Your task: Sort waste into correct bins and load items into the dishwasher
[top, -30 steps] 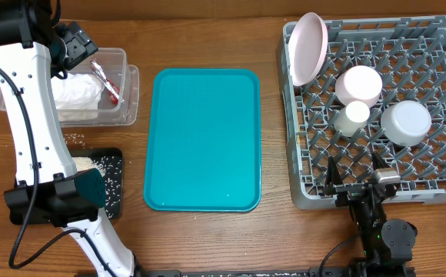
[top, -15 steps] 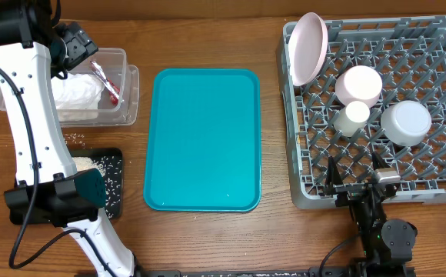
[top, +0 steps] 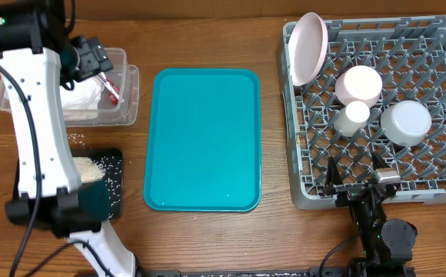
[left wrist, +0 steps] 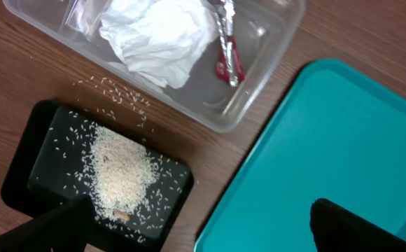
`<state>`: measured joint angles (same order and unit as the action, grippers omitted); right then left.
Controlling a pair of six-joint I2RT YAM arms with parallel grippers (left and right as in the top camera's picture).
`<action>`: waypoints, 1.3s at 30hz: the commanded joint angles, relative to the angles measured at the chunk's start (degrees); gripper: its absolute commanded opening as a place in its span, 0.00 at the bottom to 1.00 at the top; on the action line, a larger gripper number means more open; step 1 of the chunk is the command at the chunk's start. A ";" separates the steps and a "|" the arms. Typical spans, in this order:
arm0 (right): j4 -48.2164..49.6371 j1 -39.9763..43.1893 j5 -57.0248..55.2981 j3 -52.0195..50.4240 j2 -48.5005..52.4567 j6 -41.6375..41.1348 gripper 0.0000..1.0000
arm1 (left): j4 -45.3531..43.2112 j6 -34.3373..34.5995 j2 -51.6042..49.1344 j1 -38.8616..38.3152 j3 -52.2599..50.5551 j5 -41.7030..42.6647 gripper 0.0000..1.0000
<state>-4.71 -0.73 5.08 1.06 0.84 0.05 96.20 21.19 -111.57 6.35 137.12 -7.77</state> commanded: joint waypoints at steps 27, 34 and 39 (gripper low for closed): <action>0.28 0.37 -0.48 -0.59 -0.68 0.39 1.00 | -54.07 -1.90 52.22 -3.91 -86.20 0.76 1.00; 0.28 0.37 -0.50 -0.59 -0.68 0.39 1.00 | -70.42 -1.90 64.57 -3.91 -103.86 3.17 1.00; 0.28 0.37 -0.48 -0.59 -0.68 0.39 1.00 | -74.16 -1.90 71.82 -3.91 -110.84 3.19 1.00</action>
<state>-4.67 -0.73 5.06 1.06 0.84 0.08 22.59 20.34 -42.39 2.96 28.62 -5.28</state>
